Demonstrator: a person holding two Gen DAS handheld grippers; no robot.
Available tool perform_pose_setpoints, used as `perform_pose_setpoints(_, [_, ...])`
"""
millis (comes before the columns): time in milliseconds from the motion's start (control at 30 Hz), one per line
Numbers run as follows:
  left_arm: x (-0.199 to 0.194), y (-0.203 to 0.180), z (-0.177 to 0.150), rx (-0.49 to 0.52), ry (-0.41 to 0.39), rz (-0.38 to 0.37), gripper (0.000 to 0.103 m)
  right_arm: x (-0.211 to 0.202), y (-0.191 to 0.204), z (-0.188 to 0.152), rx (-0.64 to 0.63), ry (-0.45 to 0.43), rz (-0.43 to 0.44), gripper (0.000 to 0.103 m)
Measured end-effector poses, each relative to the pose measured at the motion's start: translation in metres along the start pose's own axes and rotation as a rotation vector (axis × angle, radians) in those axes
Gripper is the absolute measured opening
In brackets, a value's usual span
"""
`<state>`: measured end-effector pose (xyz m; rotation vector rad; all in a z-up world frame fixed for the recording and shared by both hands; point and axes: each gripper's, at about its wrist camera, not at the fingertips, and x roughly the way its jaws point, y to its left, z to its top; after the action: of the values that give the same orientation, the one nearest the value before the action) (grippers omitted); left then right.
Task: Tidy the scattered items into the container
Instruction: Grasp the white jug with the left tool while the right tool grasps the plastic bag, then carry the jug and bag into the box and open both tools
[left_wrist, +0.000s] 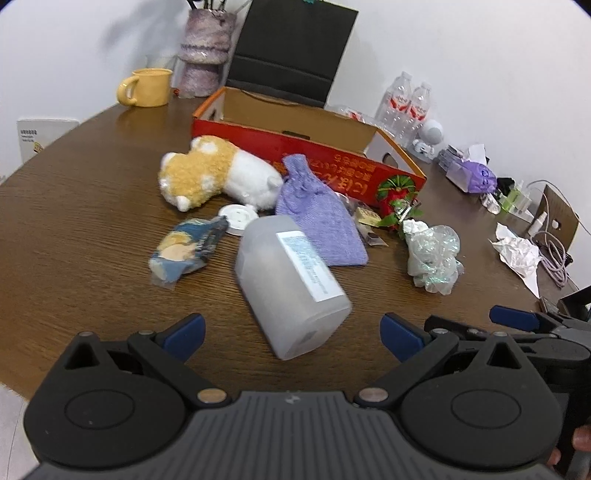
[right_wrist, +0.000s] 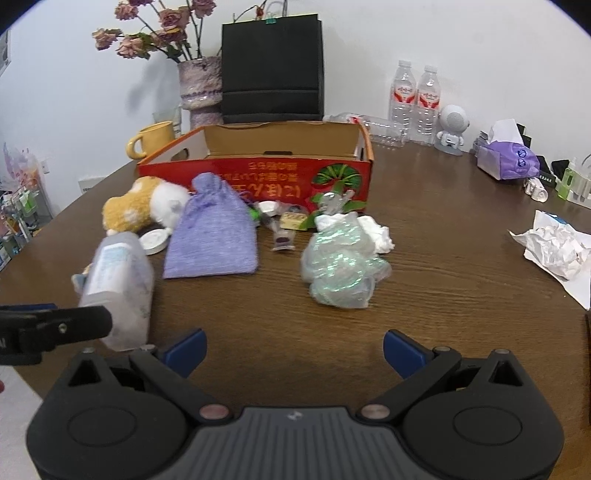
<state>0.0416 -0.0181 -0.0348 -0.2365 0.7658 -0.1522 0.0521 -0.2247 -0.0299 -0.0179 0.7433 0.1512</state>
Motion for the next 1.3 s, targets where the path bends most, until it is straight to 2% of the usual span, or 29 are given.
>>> perform_pose_setpoints(267, [0.019,-0.013,0.014,0.018,0.024,0.032,0.103,0.017,-0.018,0.011,-0.021,-0.027,-0.024,0.102])
perform_pose_setpoints(533, [0.036,-0.013,0.024,-0.024,0.026,0.077,0.103,0.04,-0.033,0.027,-0.036,-0.058,-0.026,0.101])
perform_pose_setpoints(633, [0.043,-0.014,0.025,-0.023,0.04,0.083,0.102,0.05,-0.035,0.032,-0.069,-0.055,-0.03,0.095])
perform_pose_setpoints(700, [0.045,-0.014,0.025,-0.016,0.048,0.08,0.098,0.056,-0.037,0.035,-0.075,-0.054,-0.026,0.092])
perform_pose_setpoints(733, [0.047,-0.014,0.025,-0.018,0.051,0.083,0.096,0.059,-0.037,0.036,-0.08,-0.054,-0.023,0.087])
perform_pose_setpoints(800, [0.049,-0.013,0.025,-0.019,0.057,0.087,0.083,0.064,-0.038,0.039,-0.087,-0.05,-0.016,0.081])
perform_pose_setpoints(900, [0.05,-0.011,0.024,-0.026,0.057,0.085,0.072,0.069,-0.038,0.04,-0.091,-0.05,0.005,0.073])
perform_pose_setpoints(933, [0.049,-0.01,0.024,-0.026,0.051,0.085,0.069,0.07,-0.038,0.041,-0.091,-0.052,0.018,0.062])
perform_pose_setpoints(1000, [0.048,-0.01,0.023,-0.012,0.04,0.089,0.057,0.07,-0.039,0.039,-0.077,-0.056,0.058,0.05])
perform_pose_setpoints(1100, [0.046,-0.01,0.022,-0.002,0.018,0.1,0.046,0.068,-0.037,0.036,-0.064,-0.074,0.074,0.043])
perform_pose_setpoints(1300, [0.039,-0.01,0.019,0.029,-0.012,0.094,0.042,0.058,-0.034,0.034,-0.065,-0.09,0.073,0.041])
